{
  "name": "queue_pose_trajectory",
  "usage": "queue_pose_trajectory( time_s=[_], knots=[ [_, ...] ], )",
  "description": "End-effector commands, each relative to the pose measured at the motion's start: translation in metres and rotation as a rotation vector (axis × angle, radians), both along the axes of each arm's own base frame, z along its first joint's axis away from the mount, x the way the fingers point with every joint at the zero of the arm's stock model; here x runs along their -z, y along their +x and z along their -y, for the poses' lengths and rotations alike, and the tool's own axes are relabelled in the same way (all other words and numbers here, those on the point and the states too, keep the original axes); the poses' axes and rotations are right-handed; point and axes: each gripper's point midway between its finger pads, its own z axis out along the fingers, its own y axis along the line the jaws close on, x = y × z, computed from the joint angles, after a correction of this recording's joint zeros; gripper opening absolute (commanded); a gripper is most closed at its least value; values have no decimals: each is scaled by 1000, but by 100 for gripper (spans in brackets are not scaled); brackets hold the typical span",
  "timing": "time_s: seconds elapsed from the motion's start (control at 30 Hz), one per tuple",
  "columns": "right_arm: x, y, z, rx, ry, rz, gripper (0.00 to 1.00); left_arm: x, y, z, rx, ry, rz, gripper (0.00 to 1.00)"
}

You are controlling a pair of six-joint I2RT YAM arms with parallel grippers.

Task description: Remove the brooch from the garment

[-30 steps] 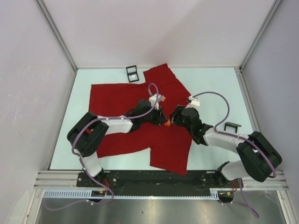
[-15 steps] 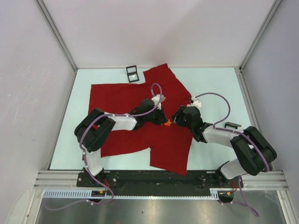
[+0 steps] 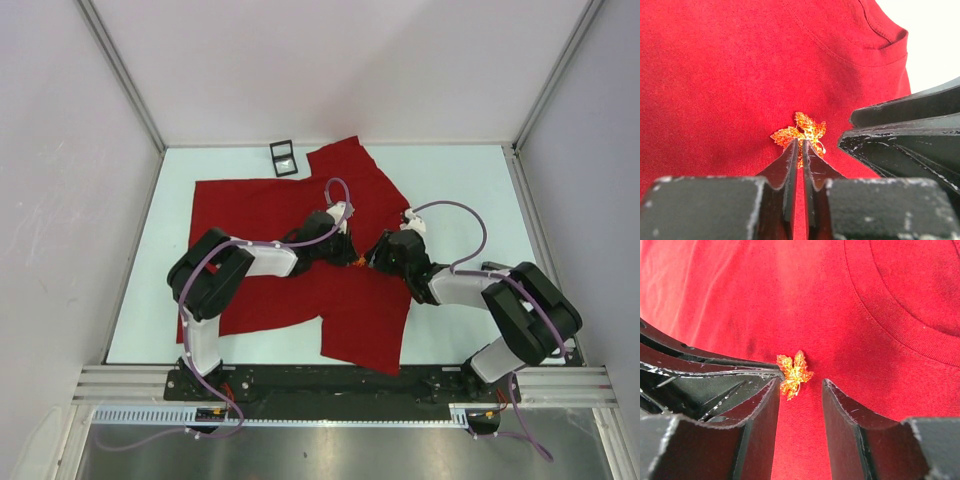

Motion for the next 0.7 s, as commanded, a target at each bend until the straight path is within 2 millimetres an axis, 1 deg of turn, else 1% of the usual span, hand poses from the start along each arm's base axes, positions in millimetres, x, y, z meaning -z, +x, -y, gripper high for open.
queue_pose_trajectory(
  time_s=[0.0,0.3,0.53,0.6,0.67],
  knots=[
    [-6,11,-4,12,37,20,43,-4,11,2,-35,-3,11,10],
    [1,16,-1,15,88,-22,42,-4,10,0,-38,-10,5,8],
    [10,13,-20,-68,161,-47,39,-4,10,-1,-41,-12,6,7],
    [9,12,-26,-86,180,-44,39,-4,9,-1,-38,-12,3,7],
    [13,13,-27,-88,186,-50,35,-4,9,0,-38,-14,6,7]
  ],
)
